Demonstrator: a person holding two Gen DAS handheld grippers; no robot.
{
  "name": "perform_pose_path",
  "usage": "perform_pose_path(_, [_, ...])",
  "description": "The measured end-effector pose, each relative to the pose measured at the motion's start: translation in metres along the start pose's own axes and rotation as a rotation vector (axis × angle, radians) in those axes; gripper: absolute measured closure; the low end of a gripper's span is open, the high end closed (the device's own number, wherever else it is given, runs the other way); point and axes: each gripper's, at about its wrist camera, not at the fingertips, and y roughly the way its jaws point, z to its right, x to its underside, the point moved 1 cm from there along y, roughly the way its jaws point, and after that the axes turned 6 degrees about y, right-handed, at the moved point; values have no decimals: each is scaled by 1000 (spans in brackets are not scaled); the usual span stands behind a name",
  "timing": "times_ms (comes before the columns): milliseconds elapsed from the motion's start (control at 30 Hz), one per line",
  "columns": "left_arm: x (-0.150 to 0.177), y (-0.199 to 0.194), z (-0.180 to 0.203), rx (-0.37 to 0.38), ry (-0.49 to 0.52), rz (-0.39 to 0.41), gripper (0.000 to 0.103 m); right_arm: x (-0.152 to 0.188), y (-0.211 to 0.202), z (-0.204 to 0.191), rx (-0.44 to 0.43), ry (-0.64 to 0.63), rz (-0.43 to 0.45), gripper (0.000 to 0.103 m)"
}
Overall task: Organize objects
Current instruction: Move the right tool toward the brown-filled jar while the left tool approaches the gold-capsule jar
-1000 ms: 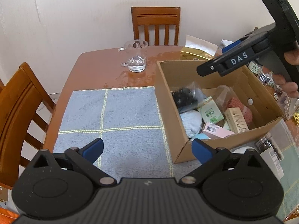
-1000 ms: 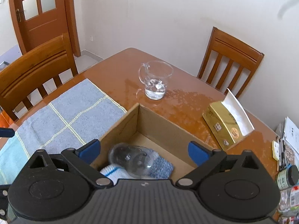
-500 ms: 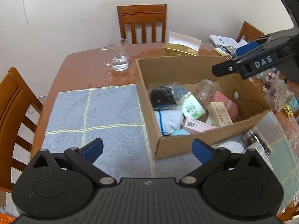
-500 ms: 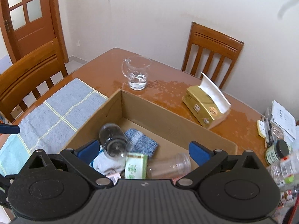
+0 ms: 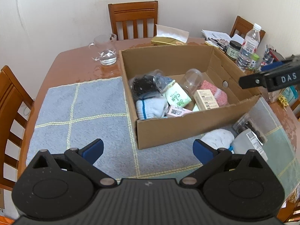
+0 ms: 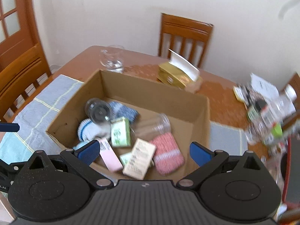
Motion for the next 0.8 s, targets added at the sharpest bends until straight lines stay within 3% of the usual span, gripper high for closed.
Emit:
perform_pose_path(133, [2, 4, 14, 20, 63, 11, 2, 22, -1, 16, 39, 103, -21, 0])
perform_pose_path(400, [7, 24, 38, 135, 90, -29, 2, 73, 4, 44, 164, 312, -80, 0])
perform_pose_path(600, [12, 29, 50, 122, 68, -48, 2, 109, 13, 65, 206, 358, -163, 0])
perform_pose_path(800, [22, 31, 63, 79, -30, -88, 2, 126, 28, 82, 117, 317, -229, 0])
